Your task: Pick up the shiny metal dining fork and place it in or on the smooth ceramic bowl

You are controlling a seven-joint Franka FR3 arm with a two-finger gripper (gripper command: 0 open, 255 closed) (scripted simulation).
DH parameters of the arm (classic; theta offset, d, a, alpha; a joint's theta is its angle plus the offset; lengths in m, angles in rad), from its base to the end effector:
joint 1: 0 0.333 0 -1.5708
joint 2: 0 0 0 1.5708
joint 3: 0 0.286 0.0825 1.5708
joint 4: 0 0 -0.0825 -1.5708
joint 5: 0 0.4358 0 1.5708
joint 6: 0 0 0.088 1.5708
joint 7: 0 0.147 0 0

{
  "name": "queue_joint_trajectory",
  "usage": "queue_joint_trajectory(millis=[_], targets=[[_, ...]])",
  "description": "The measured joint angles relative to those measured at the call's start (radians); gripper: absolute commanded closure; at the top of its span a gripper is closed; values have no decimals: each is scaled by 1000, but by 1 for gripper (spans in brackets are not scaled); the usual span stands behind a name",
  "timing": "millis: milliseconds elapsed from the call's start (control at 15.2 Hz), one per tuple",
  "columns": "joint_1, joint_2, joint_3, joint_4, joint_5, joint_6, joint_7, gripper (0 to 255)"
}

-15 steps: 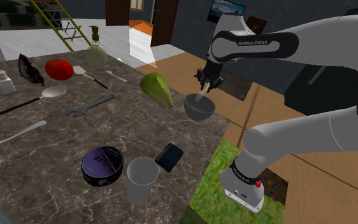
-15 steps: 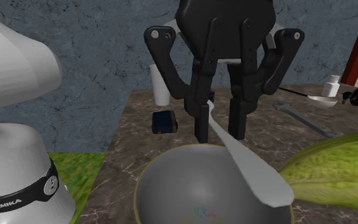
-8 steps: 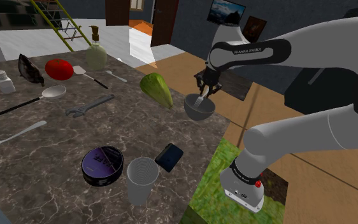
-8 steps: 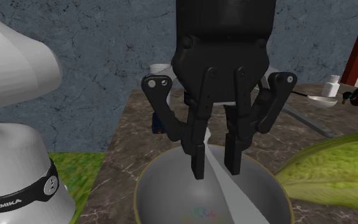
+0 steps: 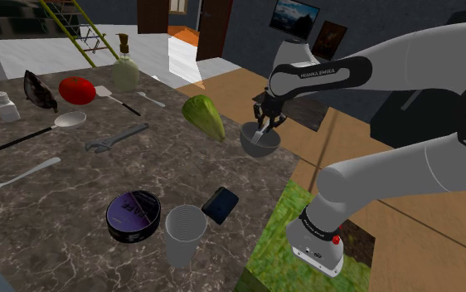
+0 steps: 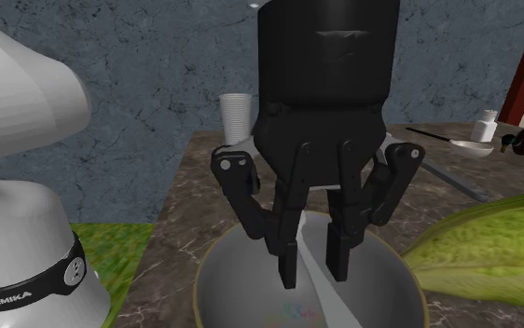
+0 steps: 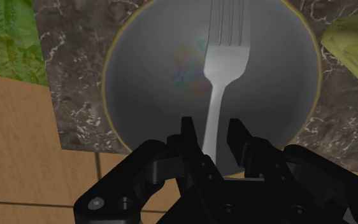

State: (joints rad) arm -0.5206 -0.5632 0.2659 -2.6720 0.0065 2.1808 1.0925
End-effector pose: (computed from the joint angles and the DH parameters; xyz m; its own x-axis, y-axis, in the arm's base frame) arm 0.4128 -0.1266 0.3193 0.1823 -0.9724 0.1454 -0.9831 -0.1825 0.0124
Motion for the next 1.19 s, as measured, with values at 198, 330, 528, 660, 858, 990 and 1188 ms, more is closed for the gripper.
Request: queue_joint_trajectory(millis=[198,330,528,660,858,990,1188], targets=[[0,0,0,0,0,1,0,0],[0,0,0,0,1,2,0,0],[0,0,0,-1,1,2,0,0],[2,-10,-1,9,2,-17,-1,0],[10,-51,-7,67,9,-115,-5,0],[11,-57,-8,82,9,-137,-6,0],[11,-59,-9,87,9,-145,-7,0]])
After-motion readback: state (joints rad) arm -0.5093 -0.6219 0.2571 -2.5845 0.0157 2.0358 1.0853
